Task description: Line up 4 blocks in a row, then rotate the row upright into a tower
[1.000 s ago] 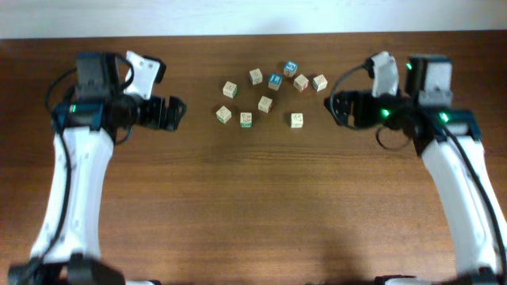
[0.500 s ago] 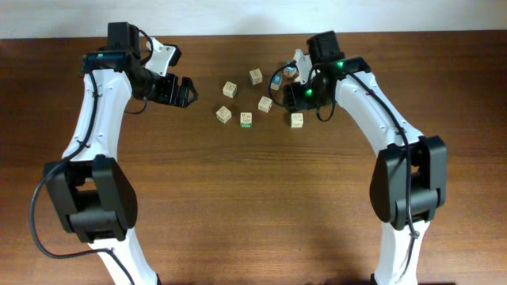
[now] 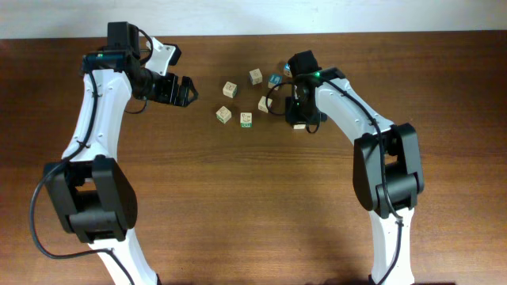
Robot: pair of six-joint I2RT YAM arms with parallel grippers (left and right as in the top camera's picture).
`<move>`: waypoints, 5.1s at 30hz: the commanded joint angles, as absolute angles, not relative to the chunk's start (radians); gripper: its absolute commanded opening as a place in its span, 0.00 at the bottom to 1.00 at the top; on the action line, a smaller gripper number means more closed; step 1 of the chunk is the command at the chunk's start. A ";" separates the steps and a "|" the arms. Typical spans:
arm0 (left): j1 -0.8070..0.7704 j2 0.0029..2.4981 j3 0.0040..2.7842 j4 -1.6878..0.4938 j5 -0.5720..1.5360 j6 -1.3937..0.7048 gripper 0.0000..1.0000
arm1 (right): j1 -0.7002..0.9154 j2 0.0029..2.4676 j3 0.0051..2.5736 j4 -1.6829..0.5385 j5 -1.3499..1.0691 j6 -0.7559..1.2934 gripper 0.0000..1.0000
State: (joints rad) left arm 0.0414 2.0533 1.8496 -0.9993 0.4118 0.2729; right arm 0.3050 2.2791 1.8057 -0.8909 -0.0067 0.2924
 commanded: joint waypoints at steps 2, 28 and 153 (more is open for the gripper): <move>0.041 2.051 1.867 -1.000 0.423 0.278 0.99 | 0.308 2.296 1.816 -0.956 0.002 0.310 0.23; 0.041 2.051 1.867 -0.985 0.422 0.278 0.99 | 0.405 2.296 1.991 -1.024 -0.150 0.291 0.47; 0.136 2.051 1.867 -0.993 -0.049 -0.194 0.99 | 0.544 2.646 2.410 -1.177 -0.003 0.442 0.51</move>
State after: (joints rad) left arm 0.1360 2.0533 1.8500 -0.9951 -0.0422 -0.1810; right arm 0.5598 2.6392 2.4245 -1.1961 -0.1028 0.5117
